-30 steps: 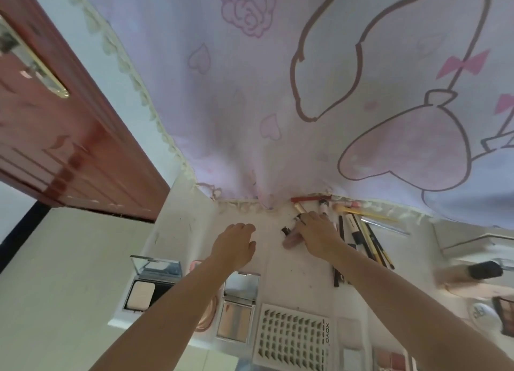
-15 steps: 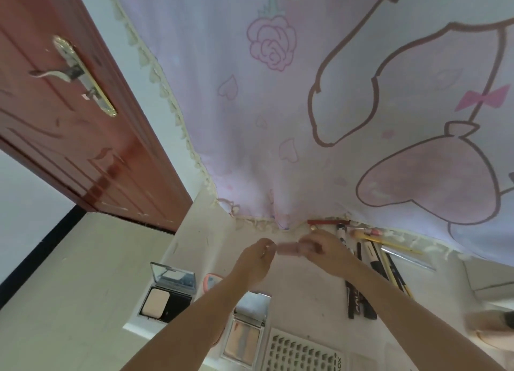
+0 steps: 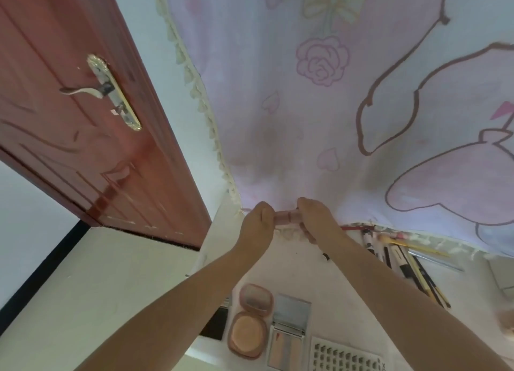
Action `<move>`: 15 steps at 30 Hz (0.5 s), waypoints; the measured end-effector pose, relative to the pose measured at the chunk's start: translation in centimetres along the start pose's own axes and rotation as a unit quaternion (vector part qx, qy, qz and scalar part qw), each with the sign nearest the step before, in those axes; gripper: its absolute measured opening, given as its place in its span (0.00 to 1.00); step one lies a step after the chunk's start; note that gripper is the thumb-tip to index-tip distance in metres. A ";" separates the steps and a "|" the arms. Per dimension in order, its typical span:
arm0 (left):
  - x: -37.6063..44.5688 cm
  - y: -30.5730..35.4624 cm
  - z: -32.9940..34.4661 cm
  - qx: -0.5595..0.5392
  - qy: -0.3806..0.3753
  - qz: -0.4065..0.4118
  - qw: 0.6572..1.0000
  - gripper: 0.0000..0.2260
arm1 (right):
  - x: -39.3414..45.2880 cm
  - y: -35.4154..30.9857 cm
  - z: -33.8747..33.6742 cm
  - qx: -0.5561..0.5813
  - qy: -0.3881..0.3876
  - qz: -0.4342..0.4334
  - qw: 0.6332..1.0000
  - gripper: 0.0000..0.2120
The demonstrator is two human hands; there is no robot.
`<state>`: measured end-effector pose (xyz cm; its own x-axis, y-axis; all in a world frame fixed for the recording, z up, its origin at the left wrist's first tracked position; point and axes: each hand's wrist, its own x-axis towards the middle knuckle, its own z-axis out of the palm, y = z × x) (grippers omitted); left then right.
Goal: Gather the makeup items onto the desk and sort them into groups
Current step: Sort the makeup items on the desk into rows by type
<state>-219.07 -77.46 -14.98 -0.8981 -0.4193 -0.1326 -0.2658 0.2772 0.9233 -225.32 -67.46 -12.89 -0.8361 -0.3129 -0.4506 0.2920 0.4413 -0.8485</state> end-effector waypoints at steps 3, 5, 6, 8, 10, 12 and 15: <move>0.2 0.7 -2.2 0.048 -0.012 0.029 0.998 0.19 | -0.5 -1.3 1.9 -0.016 0.042 -0.075 0.996 0.12; 0.3 1.4 -3.7 0.062 -0.013 0.044 0.997 0.19 | -1.1 -2.0 3.0 -0.018 0.087 -0.129 0.988 0.12; 0.4 1.8 -4.5 0.064 -0.012 0.052 0.997 0.19 | -1.4 -2.3 3.4 -0.012 0.103 -0.152 0.983 0.13; 0.5 2.3 -5.7 0.058 -0.010 0.066 0.996 0.18 | -1.8 -3.0 4.3 -0.007 0.134 -0.189 0.973 0.14; 0.4 2.9 -6.8 0.036 -0.007 0.066 0.997 0.18 | -2.4 -3.6 5.0 -0.019 0.166 -0.217 0.962 0.14; 0.5 3.5 -7.6 0.018 -0.022 0.051 0.998 0.21 | -3.1 -4.2 5.5 -0.057 0.200 -0.269 0.941 0.13; 0.2 4.6 -8.9 -0.010 -0.050 0.014 0.999 0.18 | -4.3 -5.2 5.8 -0.156 0.237 -0.375 0.883 0.09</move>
<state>-217.37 -83.93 -7.52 -0.9359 -0.3226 -0.1412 -0.2337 0.2692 0.9343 -220.58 -73.31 -8.12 -0.8616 -0.2621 0.4346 -0.5067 0.4925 -0.7076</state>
